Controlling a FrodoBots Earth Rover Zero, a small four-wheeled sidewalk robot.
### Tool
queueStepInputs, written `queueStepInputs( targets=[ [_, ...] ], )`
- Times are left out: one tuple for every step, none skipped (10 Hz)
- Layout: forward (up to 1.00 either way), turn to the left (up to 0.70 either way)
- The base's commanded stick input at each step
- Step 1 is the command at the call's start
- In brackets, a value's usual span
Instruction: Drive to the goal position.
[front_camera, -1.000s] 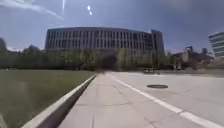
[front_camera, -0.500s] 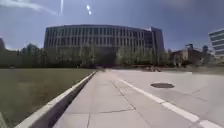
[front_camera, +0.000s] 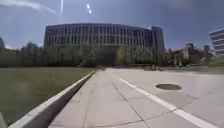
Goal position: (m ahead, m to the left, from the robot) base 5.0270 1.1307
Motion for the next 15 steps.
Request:
queueStepInputs(
  targets=[
    [0.7, -0.01],
    [0.7, -0.01],
    [0.7, 0.0],
    [0.7, 0.01],
    [0.7, 0.14],
    [0.7, 0.27],
    [0.7, 0.34],
    [0.7, 0.23],
    [0.7, 0.02],
    [0.7, 0.01],
    [0.7, 0.01],
    [0.7, 0.01],
    [0.7, 0.0],
    [0.7, -0.01],
    [0.7, -0.01]
  ],
)
